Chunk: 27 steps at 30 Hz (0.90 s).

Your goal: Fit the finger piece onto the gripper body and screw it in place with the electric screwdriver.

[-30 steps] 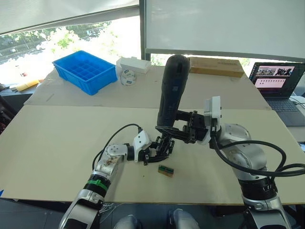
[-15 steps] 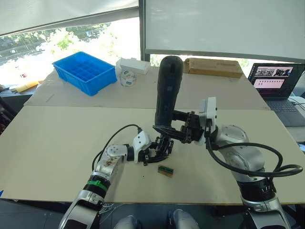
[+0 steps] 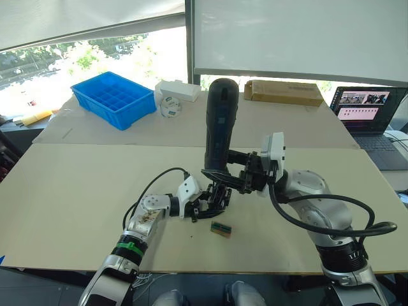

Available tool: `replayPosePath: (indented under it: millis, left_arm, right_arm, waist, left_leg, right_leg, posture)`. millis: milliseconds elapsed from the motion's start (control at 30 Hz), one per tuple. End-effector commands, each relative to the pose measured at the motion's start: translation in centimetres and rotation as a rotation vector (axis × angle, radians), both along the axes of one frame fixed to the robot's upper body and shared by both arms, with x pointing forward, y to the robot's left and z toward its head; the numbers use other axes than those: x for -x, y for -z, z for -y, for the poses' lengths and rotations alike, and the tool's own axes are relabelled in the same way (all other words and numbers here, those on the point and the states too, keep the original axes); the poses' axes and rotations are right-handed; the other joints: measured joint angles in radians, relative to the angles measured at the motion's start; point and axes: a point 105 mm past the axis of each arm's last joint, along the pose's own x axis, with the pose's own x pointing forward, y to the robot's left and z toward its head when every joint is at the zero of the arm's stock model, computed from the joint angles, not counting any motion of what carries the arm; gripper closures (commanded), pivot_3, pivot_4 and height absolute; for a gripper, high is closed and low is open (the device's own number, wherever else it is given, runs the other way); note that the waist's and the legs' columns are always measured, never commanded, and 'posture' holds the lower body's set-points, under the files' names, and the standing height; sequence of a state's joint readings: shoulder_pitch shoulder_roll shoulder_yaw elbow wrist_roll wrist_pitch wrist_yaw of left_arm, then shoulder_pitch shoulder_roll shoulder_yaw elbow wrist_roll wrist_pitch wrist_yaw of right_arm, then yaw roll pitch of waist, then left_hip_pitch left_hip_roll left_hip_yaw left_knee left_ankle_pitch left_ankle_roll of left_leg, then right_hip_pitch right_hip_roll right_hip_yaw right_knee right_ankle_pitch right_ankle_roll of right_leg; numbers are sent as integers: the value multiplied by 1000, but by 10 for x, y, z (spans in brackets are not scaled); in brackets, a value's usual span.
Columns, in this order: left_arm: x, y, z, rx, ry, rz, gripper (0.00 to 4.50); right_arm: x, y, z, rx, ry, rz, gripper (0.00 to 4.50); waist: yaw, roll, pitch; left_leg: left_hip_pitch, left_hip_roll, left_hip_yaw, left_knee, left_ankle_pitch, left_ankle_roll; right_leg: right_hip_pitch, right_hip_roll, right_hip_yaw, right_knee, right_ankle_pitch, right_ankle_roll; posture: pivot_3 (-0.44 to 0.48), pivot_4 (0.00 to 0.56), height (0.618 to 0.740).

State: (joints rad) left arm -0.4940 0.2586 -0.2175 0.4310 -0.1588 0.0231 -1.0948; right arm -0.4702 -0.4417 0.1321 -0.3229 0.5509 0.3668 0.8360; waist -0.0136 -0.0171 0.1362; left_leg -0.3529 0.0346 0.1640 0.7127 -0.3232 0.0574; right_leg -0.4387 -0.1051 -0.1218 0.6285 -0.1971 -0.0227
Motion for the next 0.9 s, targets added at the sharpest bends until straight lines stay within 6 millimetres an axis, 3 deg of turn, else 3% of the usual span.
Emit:
replayPosePath:
  millis: [33,233,400,467,633,900]
  left_arm:
    - [6,1,3,1,31,-7,2170]
    - [5,1,3,-2,33,-7,2170]
    - [5,1,3,-3,33,-3,2170]
    - [5,2,3,-6,32,-1,2170]
    - [3,6,-1,-31,13,0,2170]
    - [0,14,-2,-68,-34,-7,2170]
  right_arm:
    - [-7,43,0,125,37,-160,2557]
    - [-7,43,2,129,44,-160,2557]
    - [-5,32,3,114,31,-113,2557]
    - [-2,17,4,87,13,-56,2557]
    - [10,-42,7,-21,-56,109,2557]
    - [37,-93,12,-153,-161,285,2557]
  waist:
    - [0,0,0]
    - [0,0,0]
    - [0,0,0]
    - [0,0,0]
    - [1,-1,1]
    - [4,0,2]
  left_leg:
    - [0,0,0,0,0,0]
    - [0,0,0,0,0,0]
    - [0,0,0,0,0,0]
    - [0,0,0,0,0,0]
    - [-2,0,0,0,0,1]
    - [-9,-1,-1,1,0,1]
  right_leg:
    - [0,-1,0,0,0,0]
    - [0,-1,-1,0,0,0]
    - [0,-1,-1,0,0,0]
    - [0,-1,-1,0,0,0]
    - [-1,-2,-1,0,0,0]
    - [-6,-1,-4,0,0,0]
  posture:
    - [0,150,740]
    - [0,150,740]
    - [0,150,740]
    - [0,150,740]
    - [0,150,740]
    - [0,150,740]
